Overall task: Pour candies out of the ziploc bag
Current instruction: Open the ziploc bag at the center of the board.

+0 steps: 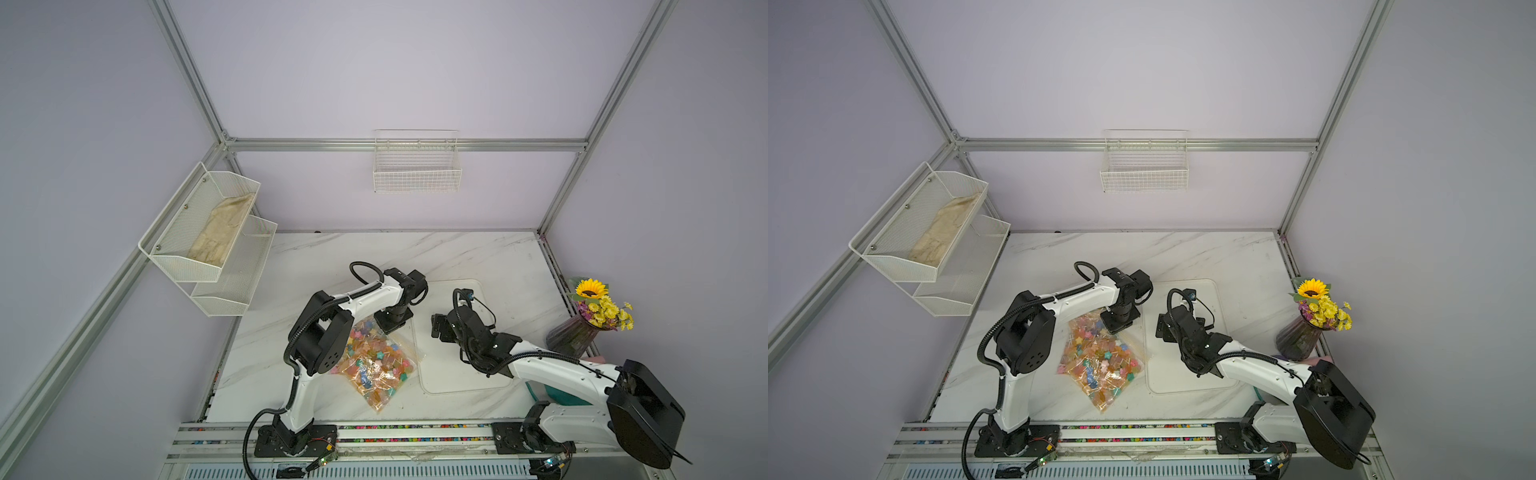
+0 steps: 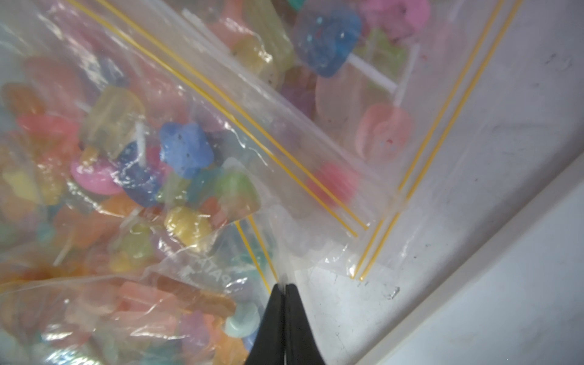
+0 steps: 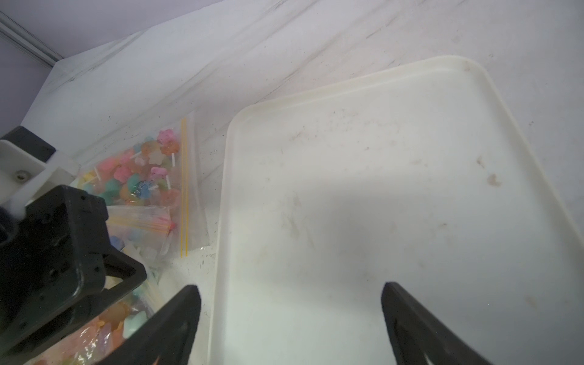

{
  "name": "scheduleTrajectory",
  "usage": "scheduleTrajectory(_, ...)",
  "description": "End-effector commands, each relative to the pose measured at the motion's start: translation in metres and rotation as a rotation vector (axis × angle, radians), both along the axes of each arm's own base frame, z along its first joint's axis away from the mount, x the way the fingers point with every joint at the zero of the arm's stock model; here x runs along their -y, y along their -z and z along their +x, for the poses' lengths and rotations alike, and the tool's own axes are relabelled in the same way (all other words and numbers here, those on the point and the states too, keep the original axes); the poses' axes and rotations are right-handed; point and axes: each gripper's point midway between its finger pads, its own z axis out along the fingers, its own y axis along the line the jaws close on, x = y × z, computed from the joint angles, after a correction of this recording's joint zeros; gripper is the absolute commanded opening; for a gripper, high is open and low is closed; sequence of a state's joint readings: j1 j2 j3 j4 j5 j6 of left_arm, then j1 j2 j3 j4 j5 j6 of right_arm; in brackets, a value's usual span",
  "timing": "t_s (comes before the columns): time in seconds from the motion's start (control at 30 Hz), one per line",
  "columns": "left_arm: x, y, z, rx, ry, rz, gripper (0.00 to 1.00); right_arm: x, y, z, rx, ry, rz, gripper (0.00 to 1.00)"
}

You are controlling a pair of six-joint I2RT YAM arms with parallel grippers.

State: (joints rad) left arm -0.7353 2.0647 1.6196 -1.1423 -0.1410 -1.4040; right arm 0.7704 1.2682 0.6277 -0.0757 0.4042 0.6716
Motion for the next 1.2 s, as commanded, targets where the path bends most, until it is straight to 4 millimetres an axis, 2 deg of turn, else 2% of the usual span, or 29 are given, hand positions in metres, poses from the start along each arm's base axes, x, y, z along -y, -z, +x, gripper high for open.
scheduleTrajectory(0.0, 0.007, -0.009, 0.005, 0.017, -0.011, -0.013, 0.00, 0.003, -0.008, 0.001, 0.028, 0.014, 0.001, 0.92)
scheduleTrajectory(0.23, 0.007, -0.014, 0.006, 0.043, 0.002, -0.013, 0.00, 0.003, -0.010, 0.001, 0.028, 0.010, 0.002, 0.92)
scheduleTrajectory(0.47, 0.009, -0.017, 0.009, 0.173, 0.030, -0.081, 0.00, 0.001, -0.012, 0.000, 0.020, -0.005, 0.002, 0.93)
scheduleTrajectory(0.7, -0.002, -0.008, -0.003, 0.213, 0.000, -0.119, 0.00, 0.000, -0.014, -0.001, 0.018, -0.012, 0.001, 0.93)
scheduleTrajectory(0.93, -0.011, -0.009, -0.010, 0.238, -0.012, -0.126, 0.00, -0.002, -0.015, -0.002, 0.015, -0.024, 0.009, 0.93)
scheduleTrajectory(1.03, -0.013, -0.014, -0.008, 0.272, -0.008, -0.132, 0.00, -0.011, -0.017, -0.004, 0.012, -0.070, 0.027, 0.93)
scheduleTrajectory(1.17, -0.005, -0.022, 0.000, 0.363, 0.022, -0.205, 0.00, -0.045, -0.027, -0.016, 0.026, -0.267, 0.130, 0.91)
